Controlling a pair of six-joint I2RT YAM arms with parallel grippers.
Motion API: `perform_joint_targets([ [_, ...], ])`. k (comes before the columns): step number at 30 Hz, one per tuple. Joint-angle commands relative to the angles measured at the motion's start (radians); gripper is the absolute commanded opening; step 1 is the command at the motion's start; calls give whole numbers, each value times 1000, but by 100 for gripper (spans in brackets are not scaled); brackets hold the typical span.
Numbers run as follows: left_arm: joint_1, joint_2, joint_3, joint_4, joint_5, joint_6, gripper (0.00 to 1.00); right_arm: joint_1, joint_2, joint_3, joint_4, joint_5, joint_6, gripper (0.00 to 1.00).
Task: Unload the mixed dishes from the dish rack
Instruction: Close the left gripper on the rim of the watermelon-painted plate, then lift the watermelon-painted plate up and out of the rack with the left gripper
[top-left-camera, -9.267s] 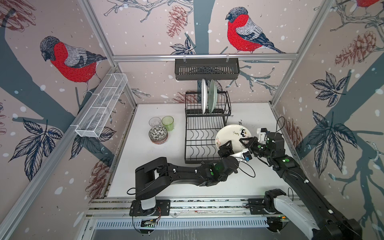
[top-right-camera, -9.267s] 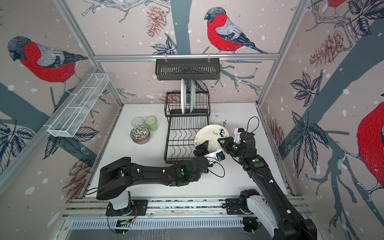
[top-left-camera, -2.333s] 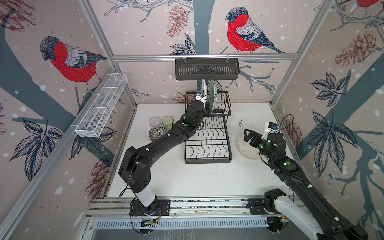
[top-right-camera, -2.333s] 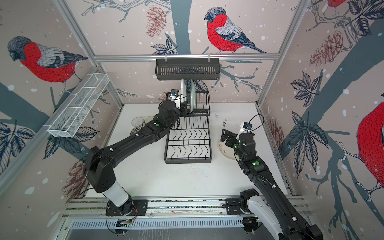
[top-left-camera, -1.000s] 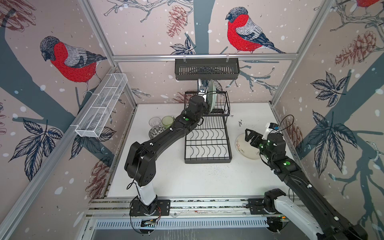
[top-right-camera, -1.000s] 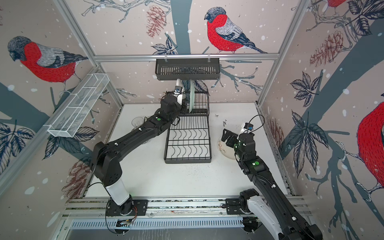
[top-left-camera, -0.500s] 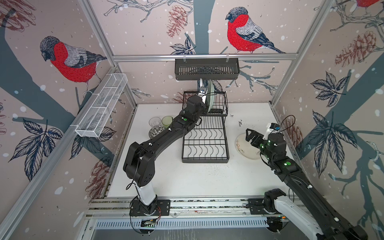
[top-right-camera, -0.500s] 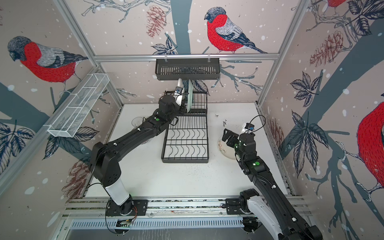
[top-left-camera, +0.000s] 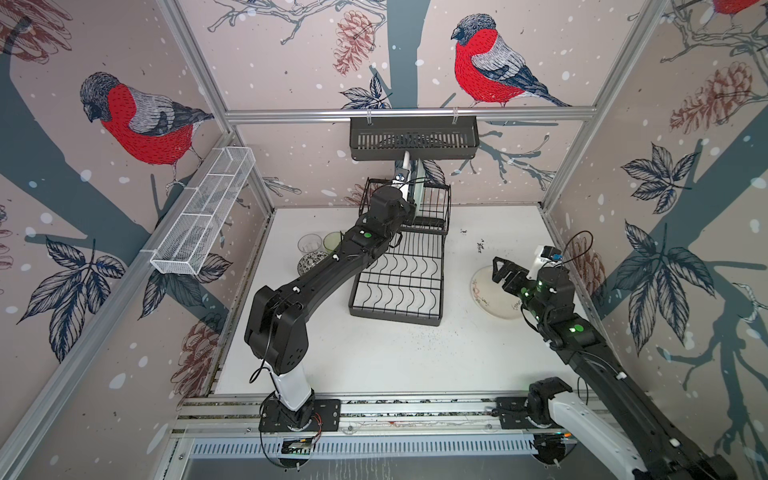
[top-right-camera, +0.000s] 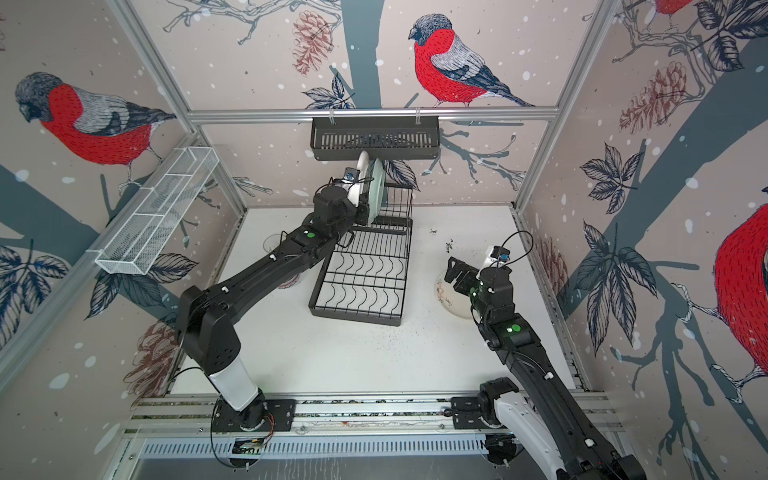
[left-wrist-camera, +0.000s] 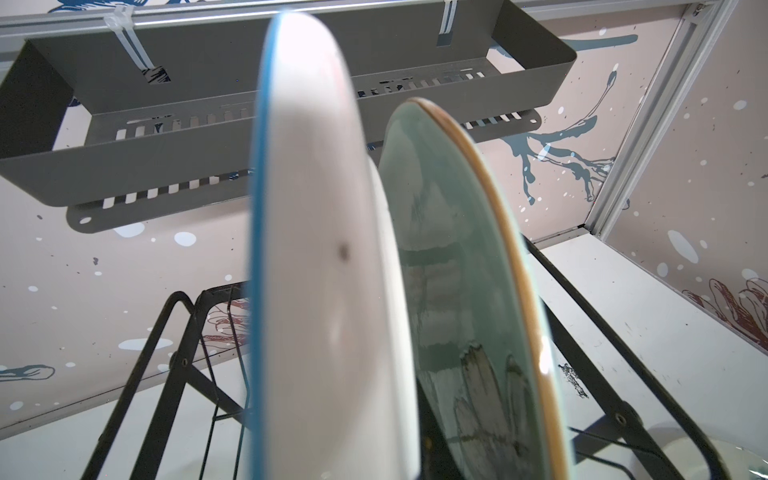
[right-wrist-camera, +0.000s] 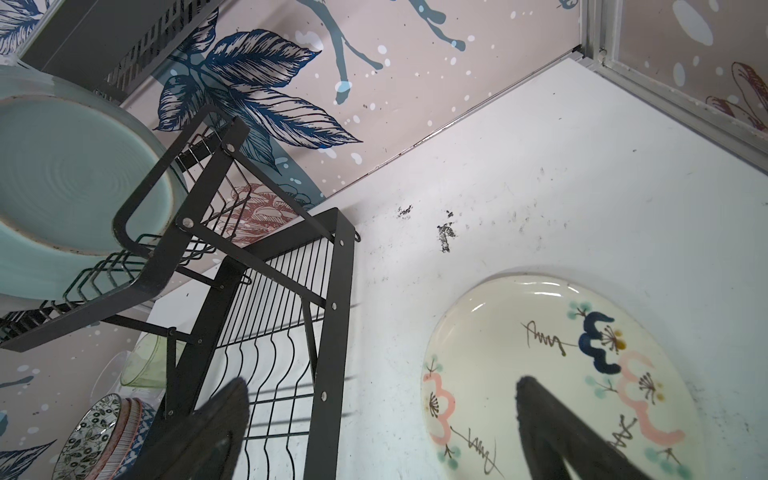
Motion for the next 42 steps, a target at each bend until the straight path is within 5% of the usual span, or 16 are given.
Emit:
perform_joint_targets([
  [1, 0, -42, 13, 64, -28, 31, 0, -1, -14, 13, -4, -4, -17, 99],
  [17, -14, -222, -75, 91, -70, 17, 0, -5, -40, 60, -49, -38, -30, 99],
  [24, -104, -376, -207, 136, -184, 43, 0, -6, -43, 78, -92, -55, -33, 99],
  [42, -347, -571, -413, 83, -193, 63, 0, -8, -81, 63, -131, -123, -24, 99],
])
